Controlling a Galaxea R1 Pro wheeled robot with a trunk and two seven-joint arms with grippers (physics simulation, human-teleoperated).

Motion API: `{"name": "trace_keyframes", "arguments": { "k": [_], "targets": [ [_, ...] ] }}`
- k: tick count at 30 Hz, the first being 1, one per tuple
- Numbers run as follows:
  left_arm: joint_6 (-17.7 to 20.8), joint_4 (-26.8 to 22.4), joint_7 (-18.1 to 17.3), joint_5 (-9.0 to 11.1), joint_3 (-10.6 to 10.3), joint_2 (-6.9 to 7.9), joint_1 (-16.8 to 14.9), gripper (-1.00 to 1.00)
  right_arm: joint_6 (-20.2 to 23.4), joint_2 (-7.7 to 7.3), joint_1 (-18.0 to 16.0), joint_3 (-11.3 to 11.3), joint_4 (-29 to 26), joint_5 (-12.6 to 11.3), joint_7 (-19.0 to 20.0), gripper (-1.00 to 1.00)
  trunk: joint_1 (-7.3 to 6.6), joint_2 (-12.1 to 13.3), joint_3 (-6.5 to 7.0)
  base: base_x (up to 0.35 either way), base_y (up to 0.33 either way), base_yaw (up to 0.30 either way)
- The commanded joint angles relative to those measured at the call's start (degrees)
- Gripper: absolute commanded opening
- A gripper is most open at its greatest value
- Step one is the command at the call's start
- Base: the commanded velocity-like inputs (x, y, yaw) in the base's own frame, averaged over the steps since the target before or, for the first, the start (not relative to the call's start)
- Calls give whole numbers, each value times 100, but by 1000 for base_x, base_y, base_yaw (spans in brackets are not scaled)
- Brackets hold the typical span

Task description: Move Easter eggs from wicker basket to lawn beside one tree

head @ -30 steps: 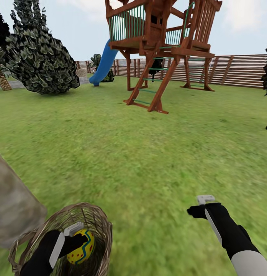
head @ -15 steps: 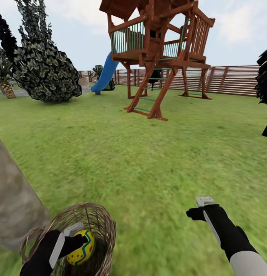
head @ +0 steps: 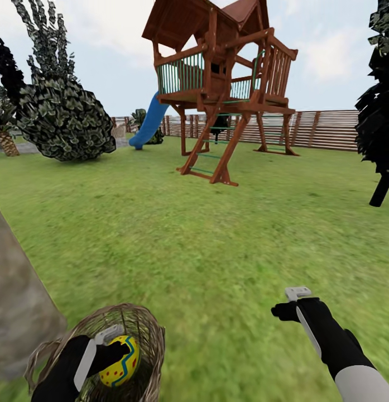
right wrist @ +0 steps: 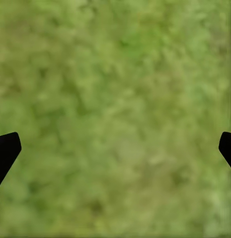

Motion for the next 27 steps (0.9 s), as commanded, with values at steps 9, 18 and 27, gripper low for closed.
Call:
{"name": "trace_keyframes", "arguments": {
  "k": [9,18,27],
  "targets": [
    [28,-6,8,27,14,-6,-3,-100,26,-1,-2,-4,-12,27,31,100,-24,10,194,-122,0,0],
    [28,0,8,24,13,-3,-3,-100,26,-1,-2,-4,-8,27,22,100,-47,22,394,-10,0,0],
    [116,-78,-18,-48,13,67,-3,-100,31,16,-2,362,780,-3,21,100,-71,34,593,0,0,0]
  ]
}}
